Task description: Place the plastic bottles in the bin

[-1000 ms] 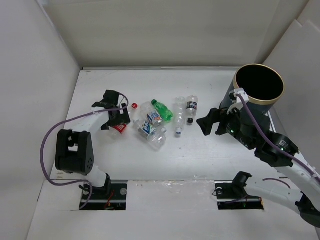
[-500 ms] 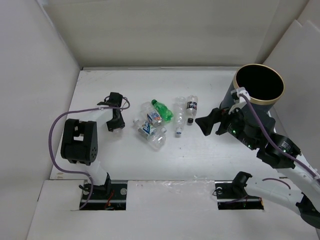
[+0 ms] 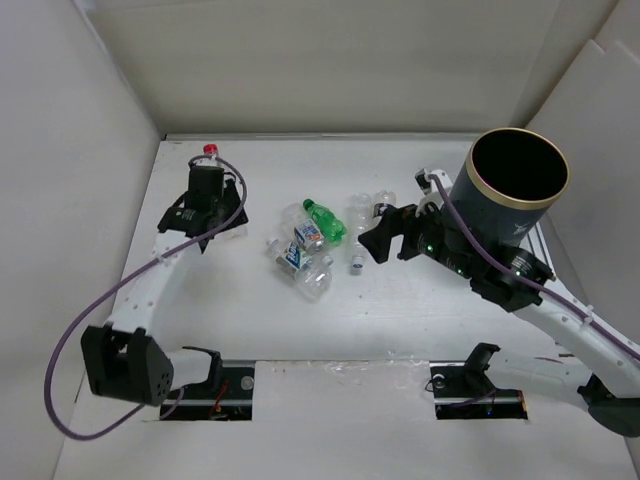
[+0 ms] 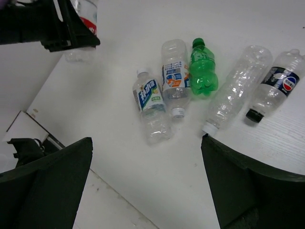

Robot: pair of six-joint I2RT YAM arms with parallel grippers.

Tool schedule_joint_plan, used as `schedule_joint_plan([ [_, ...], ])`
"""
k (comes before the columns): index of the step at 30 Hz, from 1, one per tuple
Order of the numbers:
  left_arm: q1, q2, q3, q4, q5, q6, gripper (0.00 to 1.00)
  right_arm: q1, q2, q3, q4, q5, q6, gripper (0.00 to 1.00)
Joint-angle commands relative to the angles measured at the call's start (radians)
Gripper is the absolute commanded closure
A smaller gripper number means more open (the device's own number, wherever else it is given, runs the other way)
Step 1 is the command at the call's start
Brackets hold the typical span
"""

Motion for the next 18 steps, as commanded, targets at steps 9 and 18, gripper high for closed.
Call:
schedule_joint_plan([
  [9, -0.012, -0.229, 0.145, 0.223, 0.923, 0.111, 1.0, -0.089, 0.01, -0.018, 0.377, -0.278, 0.092, 0.01],
  [18, -0.012, -0.322, 0.06, 0.363, 1.198, 0.088, 1.0, -0.145, 0.121, 0.0, 0.721, -0.61, 0.235, 0.01],
])
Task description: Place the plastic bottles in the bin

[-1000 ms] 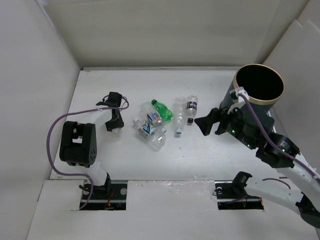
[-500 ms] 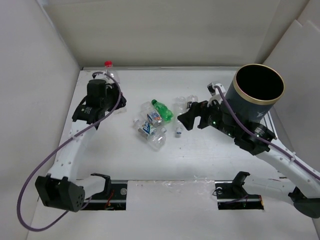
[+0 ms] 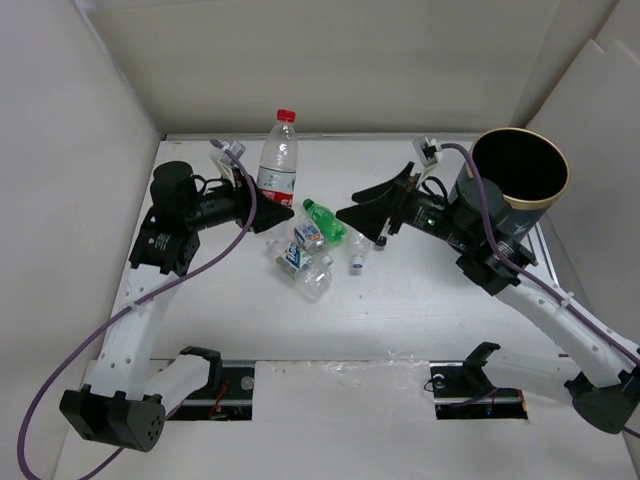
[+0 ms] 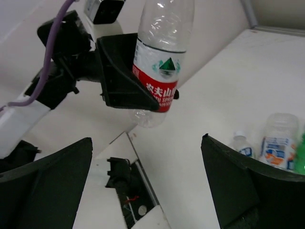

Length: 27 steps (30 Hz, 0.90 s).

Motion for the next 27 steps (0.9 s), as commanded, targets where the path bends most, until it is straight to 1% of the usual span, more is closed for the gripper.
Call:
schedule_joint_plan([
  [1, 0.001, -0.074, -0.03, 0.129, 0.186, -0.007, 1.0, -0.004, 0.068, 0.044, 0.218, -0.125, 0.074, 0.01],
  [5, 0.001, -0.109, -0.051, 0.151, 0.246, -0.018, 1.0, -0.004, 0.176, 0.109, 0.281, -0.098, 0.11, 0.01],
  [7, 0.001, -0.109, -0.051, 0.151, 0.257, -0.018, 1.0, 0.007, 0.22, 0.149, 0.345, -0.088, 0.132, 0.01],
  [9, 0.001, -0.109, -0.051, 0.151, 0.257, -0.018, 1.0, 0.019, 0.295, 0.196, 0.346, -0.088, 0.144, 0.01],
  [11, 0.001, -0.109, -0.06, 0.16, 0.257, -0.018, 1.0, 0.042, 0.37, 0.277, 0.346, -0.107, 0.144, 0.01],
  [14, 0.001, -0.098, -0.06, 0.14, 0.242, -0.018, 1.0, 0.089, 0.42, 0.351, 0.346, -0.107, 0.154, 0.01],
  [18, 0.001, -0.088, -0.06, 0.128, 0.211, -0.018, 1.0, 0.126, 0.487, 0.408, 0.355, -0.116, 0.163, 0.01],
  [21, 0.001, -0.088, -0.051, 0.128, 0.211, -0.018, 1.0, 0.126, 0.516, 0.432, 0.355, -0.116, 0.163, 0.01],
  [22, 0.001, -0.088, -0.051, 0.141, 0.22, -0.018, 1.0, 0.126, 0.536, 0.433, 0.355, -0.116, 0.172, 0.06],
  [23, 0.001, -0.088, -0.051, 0.142, 0.22, -0.03, 1.0, 0.126, 0.545, 0.443, 0.355, -0.116, 0.172, 0.15],
  [24, 0.001, -0.088, -0.042, 0.142, 0.22, -0.031, 0.94, 0.126, 0.565, 0.456, 0.355, -0.116, 0.172, 0.5],
  [25, 0.001, -0.088, -0.042, 0.142, 0.22, -0.031, 0.94, 0.126, 0.575, 0.456, 0.355, -0.116, 0.172, 0.67],
  [26, 0.001, -0.088, -0.042, 0.142, 0.22, -0.031, 0.74, 0.126, 0.575, 0.466, 0.355, -0.116, 0.172, 0.77],
  [27, 0.001, -0.088, -0.042, 0.151, 0.22, -0.031, 0.56, 0.126, 0.588, 0.466, 0.355, -0.116, 0.172, 0.92],
])
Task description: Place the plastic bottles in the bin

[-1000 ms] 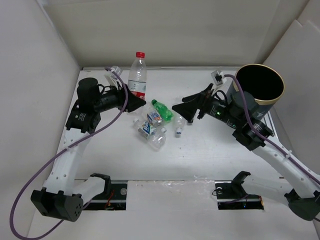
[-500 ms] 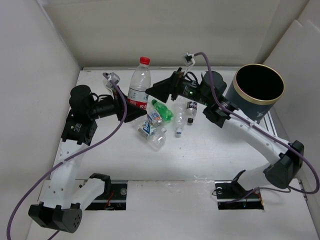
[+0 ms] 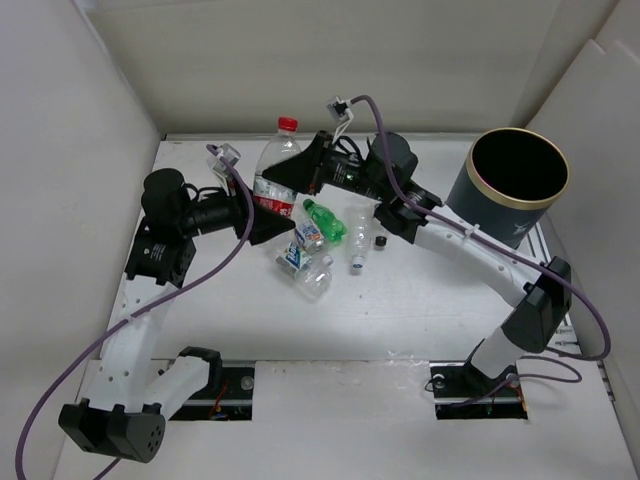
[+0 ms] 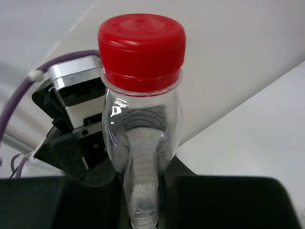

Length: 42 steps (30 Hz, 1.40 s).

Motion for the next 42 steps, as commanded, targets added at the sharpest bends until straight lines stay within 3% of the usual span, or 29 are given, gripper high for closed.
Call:
schedule_joint_plan([
  [1, -0.007, -0.016, 0.017, 0.064, 0.038, 0.003, 0.4, 0.011, 0.03, 0.078, 0.047, -0.024, 0.005, 1.0],
  [3, -0.007, -0.028, -0.015, 0.128, 0.003, -0.04, 0.0, -0.003, 0.043, 0.099, 0.027, -0.034, 0.005, 1.0],
  [10, -0.007, -0.019, -0.003, 0.079, -0.137, -0.042, 0.0, -0.224, -0.003, 0.153, -0.076, -0.034, 0.005, 1.0],
  [16, -0.007, -0.01, -0.033, 0.07, -0.27, -0.054, 0.0, -0.514, -0.06, 0.191, -0.215, -0.01, -0.005, 1.0],
  [21, -0.007, 0.033, -0.053, 0.036, -0.461, -0.086, 0.0, -0.785, -0.132, 0.153, -0.382, 0.187, -0.057, 1.0],
  [25, -0.007, 0.074, -0.075, 0.036, -0.507, -0.121, 0.0, -0.949, -0.155, 0.115, -0.52, 0.324, -0.057, 1.0],
  [28, -0.007, 0.102, -0.096, 0.045, -0.547, -0.145, 0.0, -1.035, -0.18, 0.084, -0.544, 0.387, -0.057, 1.0],
  [29, -0.007, 0.12, -0.107, 0.036, -0.6, -0.167, 0.0, -1.069, -0.189, 0.073, -0.61, 0.486, -0.066, 1.0],
  [35, -0.007, 0.16, -0.107, -0.031, -0.679, -0.189, 0.0, -1.089, -0.198, 0.073, -0.697, 0.637, -0.077, 1.0],
  [36, -0.007, 0.16, -0.107, -0.04, -0.689, -0.189, 0.0, -1.089, -0.207, 0.061, -0.697, 0.656, -0.077, 0.97],
  [38, -0.007, 0.16, -0.107, -0.079, -0.729, -0.212, 0.0, -1.089, -0.216, 0.05, -0.706, 0.69, -0.063, 0.74],
  [39, -0.007, 0.16, -0.107, -0.092, -0.743, -0.212, 0.0, -1.089, -0.216, 0.05, -0.718, 0.734, -0.063, 0.52],
  [40, -0.007, 0.16, -0.107, -0.103, -0.758, -0.224, 0.0, -1.089, -0.216, 0.059, -0.74, 0.749, -0.063, 0.08],
  [41, -0.007, 0.16, -0.107, -0.132, -0.774, -0.237, 0.0, -1.089, -0.216, 0.072, -0.755, 0.763, -0.063, 0.0],
  [42, -0.007, 0.16, -0.107, -0.142, -0.797, -0.237, 0.0, -1.089, -0.216, 0.082, -0.767, 0.763, -0.054, 0.0],
])
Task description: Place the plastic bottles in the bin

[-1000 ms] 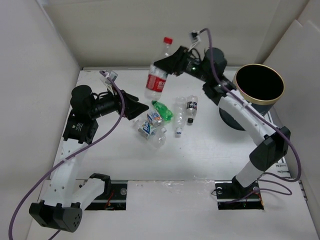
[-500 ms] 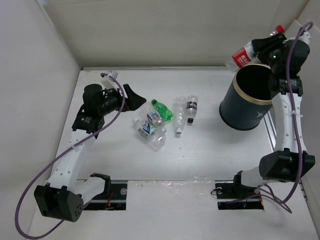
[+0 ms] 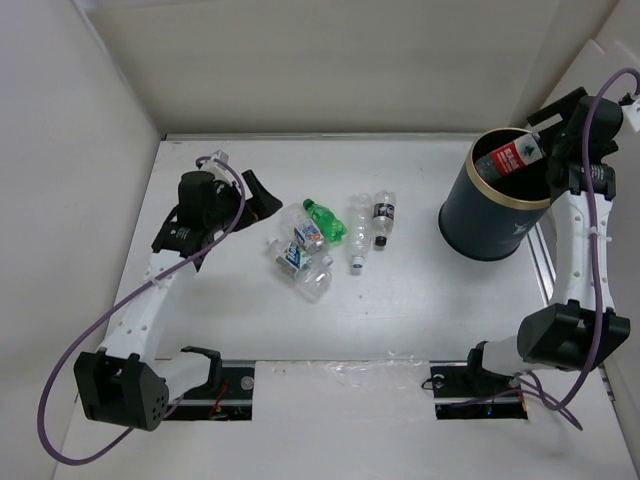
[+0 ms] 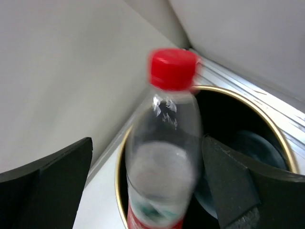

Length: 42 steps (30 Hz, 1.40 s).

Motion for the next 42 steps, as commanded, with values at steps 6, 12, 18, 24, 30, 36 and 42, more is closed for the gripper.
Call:
schedule_joint_plan([
  [6, -0.003, -0.034, -0.091, -0.046, -0.065, -0.116, 0.0, 0.042, -0.025, 0.113, -0.121, 0.146, 0.015, 0.0],
  [12, -0.003, -0.059, -0.24, 0.052, -0.011, -0.238, 0.0, 0.154, -0.055, 0.125, -0.142, 0.173, 0.001, 0.0],
  [18, -0.035, 0.019, -0.327, 0.189, 0.056, -0.322, 0.0, 0.316, -0.101, 0.024, -0.026, 0.074, -0.088, 0.0],
  [24, -0.149, 0.159, -0.262, 0.189, -0.088, -0.377, 0.0, 0.419, -0.127, -0.042, 0.036, -0.009, -0.135, 0.0],
  [30, -0.149, 0.234, -0.261, 0.175, -0.186, -0.431, 0.0, 0.476, -0.14, -0.063, 0.045, -0.009, -0.163, 0.0],
  [36, -0.149, 0.323, -0.251, 0.204, -0.22, -0.454, 0.0, 0.487, -0.172, -0.12, 0.138, -0.098, -0.172, 0.0],
  [42, -0.149, 0.393, -0.271, 0.252, -0.222, -0.485, 0.15, 0.523, -0.192, -0.179, 0.174, -0.17, -0.181, 0.0],
])
